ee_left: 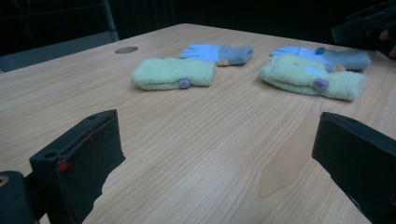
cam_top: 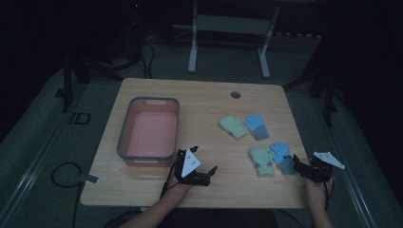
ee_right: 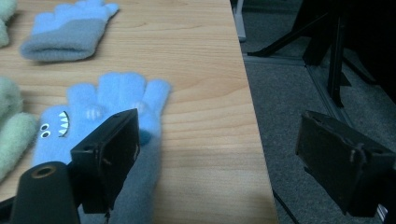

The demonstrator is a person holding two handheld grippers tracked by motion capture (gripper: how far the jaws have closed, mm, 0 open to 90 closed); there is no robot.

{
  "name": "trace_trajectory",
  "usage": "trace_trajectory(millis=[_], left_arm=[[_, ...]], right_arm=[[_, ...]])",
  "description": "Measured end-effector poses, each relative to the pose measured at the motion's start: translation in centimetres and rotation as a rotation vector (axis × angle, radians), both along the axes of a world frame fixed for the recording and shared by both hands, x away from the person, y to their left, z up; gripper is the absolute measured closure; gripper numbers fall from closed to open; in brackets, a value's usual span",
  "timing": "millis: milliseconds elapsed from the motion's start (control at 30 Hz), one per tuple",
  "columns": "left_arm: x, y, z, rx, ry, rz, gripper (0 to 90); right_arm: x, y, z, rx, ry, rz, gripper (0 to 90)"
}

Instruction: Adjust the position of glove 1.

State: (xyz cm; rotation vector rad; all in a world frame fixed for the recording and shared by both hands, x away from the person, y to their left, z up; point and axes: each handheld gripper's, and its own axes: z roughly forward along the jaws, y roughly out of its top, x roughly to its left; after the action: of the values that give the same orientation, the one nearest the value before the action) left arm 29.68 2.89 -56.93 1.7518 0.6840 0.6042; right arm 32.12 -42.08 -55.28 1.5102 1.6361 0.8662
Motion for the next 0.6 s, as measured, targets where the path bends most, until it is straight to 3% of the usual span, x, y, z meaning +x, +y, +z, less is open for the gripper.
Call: trace_trajectory(millis=[300, 400, 433, 467, 533, 600], left_arm=[[0.02, -0.02, 0.0, 0.0, 0.001, 0.0, 1.9], [-0.02, -0.04, 0.01, 0.005, -0.001, -0.004, 1.9], [-0.02, -0.05, 0.01, 0.005, -0.002, -0.005, 1.9], [-0.03, -0.05, 0.01, 0.005, -0.003, -0.006, 1.9], [-0.06, -0.05, 0.0, 0.006, -0.005, -0.009, 1.9], [-0.06, -0.05, 0.0, 0.007, -0.007, -0.01, 1.9]], right_arm=[[0.0, 0.09, -0.03, -0.005, 0.025, 0.024, 12.4], [0.08, 0.2, -0.05, -0.019, 0.03, -0.005, 11.0], [0.07, 0.24, -0.06, -0.024, 0.033, -0.008, 14.7], [0.13, 0.14, -0.09, -0.016, 0.055, 0.005, 15.9], [0.43, -0.26, -0.19, 0.049, 0.121, 0.04, 14.4], [0.35, -0.29, -0.18, 0.043, 0.11, 0.023, 16.5]])
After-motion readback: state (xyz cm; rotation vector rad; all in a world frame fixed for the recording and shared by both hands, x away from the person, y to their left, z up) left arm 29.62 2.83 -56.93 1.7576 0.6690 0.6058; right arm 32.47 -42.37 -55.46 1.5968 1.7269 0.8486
